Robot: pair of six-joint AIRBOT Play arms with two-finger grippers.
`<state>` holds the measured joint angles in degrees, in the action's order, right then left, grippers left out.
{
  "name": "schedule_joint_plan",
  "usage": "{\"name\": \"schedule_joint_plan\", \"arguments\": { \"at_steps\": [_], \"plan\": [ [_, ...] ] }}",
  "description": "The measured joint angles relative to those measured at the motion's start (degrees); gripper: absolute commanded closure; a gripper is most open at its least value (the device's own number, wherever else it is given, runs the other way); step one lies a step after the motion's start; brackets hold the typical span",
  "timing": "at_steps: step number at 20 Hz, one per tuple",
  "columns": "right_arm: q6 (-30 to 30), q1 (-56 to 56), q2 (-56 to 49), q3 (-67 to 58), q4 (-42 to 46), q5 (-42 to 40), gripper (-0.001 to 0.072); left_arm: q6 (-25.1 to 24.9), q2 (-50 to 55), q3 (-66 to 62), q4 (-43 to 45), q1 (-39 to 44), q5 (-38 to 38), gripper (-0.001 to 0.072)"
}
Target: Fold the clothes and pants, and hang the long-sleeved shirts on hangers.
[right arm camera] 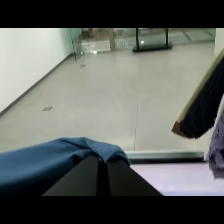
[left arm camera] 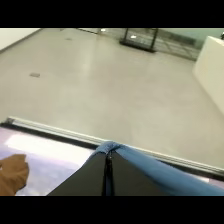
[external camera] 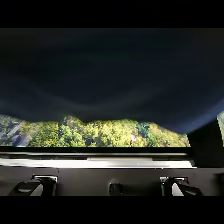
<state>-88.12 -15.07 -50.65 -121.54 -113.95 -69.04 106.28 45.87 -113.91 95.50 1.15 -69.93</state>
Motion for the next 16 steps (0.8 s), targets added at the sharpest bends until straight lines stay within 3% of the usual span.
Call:
{"name": "schedule_joint_plan", "arguments": {
  "at_steps": [4, 8, 16],
  "plan": [
    [4.35, 0.02, -9.49, 1.68, -1.38, -5.22, 0.0683, 0.13, 7.08, 3.50, 1.53, 0.00, -3.67, 0.0694],
    [4.15, 0.09, -23.47, 7.41, -3.61, -6.78, 0.0683, -2.56, 22.34, 6.88, 1.29, 0.02, -4.39, 0.0694],
    [-0.59, 6.91, -52.94, 10.54, -3.17, 5.01, 0.0682, -5.66, 56.43, 8.13, -7.37, 0.00, 7.61, 0.0694]
  ]
}}
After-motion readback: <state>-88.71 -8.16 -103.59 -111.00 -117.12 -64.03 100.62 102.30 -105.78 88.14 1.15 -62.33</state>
